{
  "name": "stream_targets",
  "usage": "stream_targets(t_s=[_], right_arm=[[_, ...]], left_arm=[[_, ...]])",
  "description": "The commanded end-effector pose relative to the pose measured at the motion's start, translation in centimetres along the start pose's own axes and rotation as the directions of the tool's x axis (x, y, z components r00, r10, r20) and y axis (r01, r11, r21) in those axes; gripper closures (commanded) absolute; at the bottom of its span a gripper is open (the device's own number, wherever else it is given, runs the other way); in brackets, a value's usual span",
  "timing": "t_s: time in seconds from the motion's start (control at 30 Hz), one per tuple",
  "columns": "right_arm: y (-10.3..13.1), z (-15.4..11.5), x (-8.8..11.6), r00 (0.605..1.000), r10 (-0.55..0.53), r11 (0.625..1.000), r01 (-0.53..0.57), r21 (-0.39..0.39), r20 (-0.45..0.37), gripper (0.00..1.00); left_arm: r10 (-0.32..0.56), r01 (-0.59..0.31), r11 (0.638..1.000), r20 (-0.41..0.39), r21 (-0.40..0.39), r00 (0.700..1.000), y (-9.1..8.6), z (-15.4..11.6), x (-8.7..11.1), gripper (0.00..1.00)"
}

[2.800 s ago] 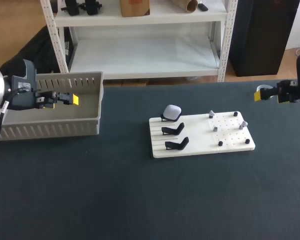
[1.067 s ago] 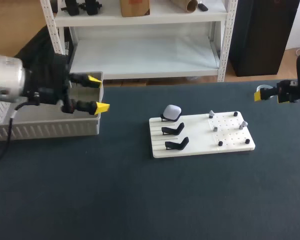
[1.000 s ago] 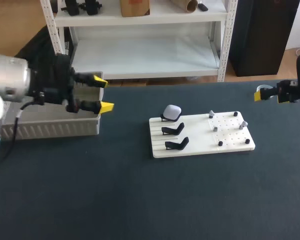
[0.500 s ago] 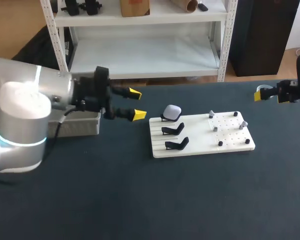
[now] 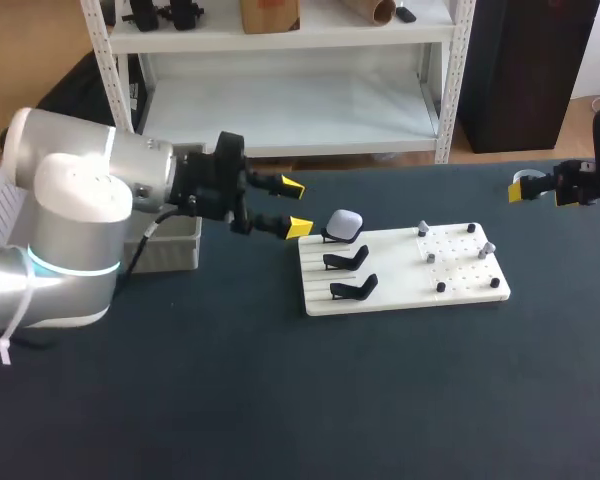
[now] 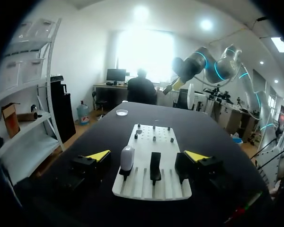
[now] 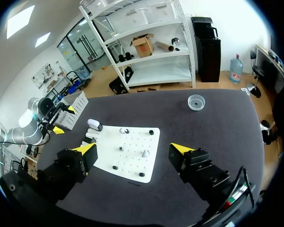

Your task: Pick up each earbud case from the left stands, insert the matching earbuds, close the lid, and place the case in the box.

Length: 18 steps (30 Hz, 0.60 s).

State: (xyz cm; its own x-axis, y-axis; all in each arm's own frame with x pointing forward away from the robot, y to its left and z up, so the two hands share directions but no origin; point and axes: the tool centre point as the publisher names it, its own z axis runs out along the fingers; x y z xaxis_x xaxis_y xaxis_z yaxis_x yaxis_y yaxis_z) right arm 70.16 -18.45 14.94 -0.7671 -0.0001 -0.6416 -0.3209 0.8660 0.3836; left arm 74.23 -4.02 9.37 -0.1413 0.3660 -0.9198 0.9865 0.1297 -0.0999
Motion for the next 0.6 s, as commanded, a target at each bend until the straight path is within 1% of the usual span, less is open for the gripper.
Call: stream_targets(t_s=[0.03,0.13,0.23,0.37,0.6], right_arm=[[0.0,0.0,0.0,1.000,0.000,1.000,0.000,0.000,0.000,0.00],[0.0,0.0,0.0,1.000,0.000,1.000,0.000,0.000,0.000,0.00],[0.0,0.0,0.0,1.000,0.000,1.000,0.000,0.000,0.000,0.00],[0.0,0.0,0.0,1.000,0.000,1.000,0.000,0.000,0.000,0.00],[0.0,0.0,0.0,1.000,0.000,1.000,0.000,0.000,0.000,0.00]], left_arm=[[0.019,-0.018,0.998,-0.014,0.055,1.000,1.0,0.9,0.8,0.00],[0.043,-0.041,0.996,-0.033,0.076,0.999,1.7,2.0,1.3,0.00],[0.044,-0.039,0.997,-0.067,0.070,0.997,2.4,3.0,1.9,0.00],[0.033,-0.027,0.997,-0.088,0.067,0.996,3.3,3.8,2.5,0.00],[0.019,-0.013,0.998,-0.095,0.068,0.995,4.4,5.0,3.3,0.01]])
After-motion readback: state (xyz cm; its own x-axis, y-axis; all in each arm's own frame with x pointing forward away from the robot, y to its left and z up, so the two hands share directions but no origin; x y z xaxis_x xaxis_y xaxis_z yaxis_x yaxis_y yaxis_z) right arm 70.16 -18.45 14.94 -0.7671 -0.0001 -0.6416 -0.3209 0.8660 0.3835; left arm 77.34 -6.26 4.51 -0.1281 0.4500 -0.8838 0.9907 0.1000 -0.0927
